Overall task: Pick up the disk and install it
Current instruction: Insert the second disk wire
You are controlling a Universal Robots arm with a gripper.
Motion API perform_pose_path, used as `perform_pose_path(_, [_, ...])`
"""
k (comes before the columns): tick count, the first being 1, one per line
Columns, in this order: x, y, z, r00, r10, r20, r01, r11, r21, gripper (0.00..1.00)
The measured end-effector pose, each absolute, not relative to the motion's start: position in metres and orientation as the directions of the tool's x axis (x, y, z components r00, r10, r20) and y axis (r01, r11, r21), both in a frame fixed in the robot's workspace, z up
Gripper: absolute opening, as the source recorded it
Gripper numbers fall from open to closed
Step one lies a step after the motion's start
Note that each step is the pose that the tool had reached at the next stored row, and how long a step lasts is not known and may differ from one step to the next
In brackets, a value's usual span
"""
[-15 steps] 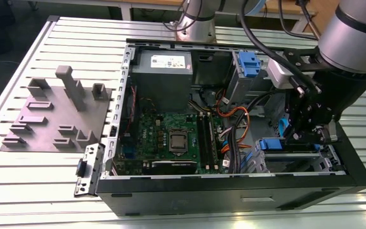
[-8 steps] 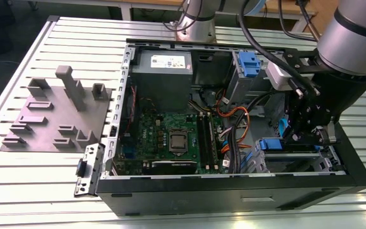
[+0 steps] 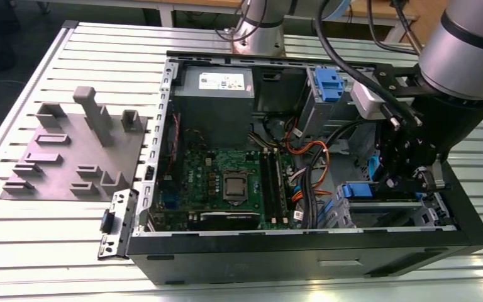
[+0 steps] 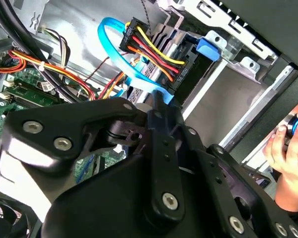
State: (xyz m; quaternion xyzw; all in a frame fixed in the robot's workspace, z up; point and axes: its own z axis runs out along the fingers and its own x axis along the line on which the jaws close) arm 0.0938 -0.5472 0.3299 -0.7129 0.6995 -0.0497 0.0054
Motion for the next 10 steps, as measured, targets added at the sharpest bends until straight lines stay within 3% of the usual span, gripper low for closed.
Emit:
perform_pose_path(1, [0.094,-0.547,0.33,0.016,-0.998,0.063,-0.997,-0.021,-0.077,0.24])
perform_pose_path(10, [0.094,-0.547,0.34,0.016,-0.998,0.062,-0.997,-0.021,-0.077,0.24])
